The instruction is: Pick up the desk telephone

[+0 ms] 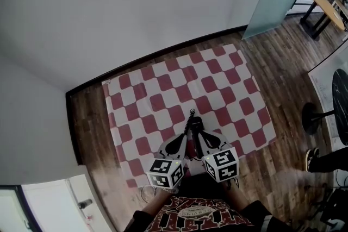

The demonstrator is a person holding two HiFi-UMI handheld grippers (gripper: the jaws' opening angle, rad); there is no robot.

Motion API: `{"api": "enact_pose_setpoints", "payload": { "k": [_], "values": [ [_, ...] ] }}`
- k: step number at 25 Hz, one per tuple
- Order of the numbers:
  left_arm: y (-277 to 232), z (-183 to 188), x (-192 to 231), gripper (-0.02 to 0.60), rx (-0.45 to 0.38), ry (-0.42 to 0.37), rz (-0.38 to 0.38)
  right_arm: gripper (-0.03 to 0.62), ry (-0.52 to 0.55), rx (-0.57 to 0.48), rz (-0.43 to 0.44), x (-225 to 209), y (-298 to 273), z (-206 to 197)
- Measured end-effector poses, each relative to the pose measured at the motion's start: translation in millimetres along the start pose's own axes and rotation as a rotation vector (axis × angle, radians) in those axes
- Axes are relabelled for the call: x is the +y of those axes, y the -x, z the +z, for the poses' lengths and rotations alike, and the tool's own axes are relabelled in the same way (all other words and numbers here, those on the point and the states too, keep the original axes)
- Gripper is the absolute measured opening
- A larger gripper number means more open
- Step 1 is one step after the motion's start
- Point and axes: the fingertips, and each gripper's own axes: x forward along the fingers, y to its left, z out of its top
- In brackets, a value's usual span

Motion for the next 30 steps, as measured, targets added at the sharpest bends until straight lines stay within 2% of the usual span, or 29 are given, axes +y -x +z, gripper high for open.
{"api": "enact_pose_setpoints", "payload": {
  "k": [10, 30],
  "values": [
    [-0.3, -11.7, 2.3, 0.009, 0.037, -0.076, 0.023, 0.020, 0.015, 0.054, -0.005, -3.9, -10.4, -20.0],
    [-11.0, -45.7, 14.0, 0.009, 0.118, -0.091, 0.020, 0.020, 0.023, 0.163, -0.002, -8.1, -35.9, -60.6]
  ]
}}
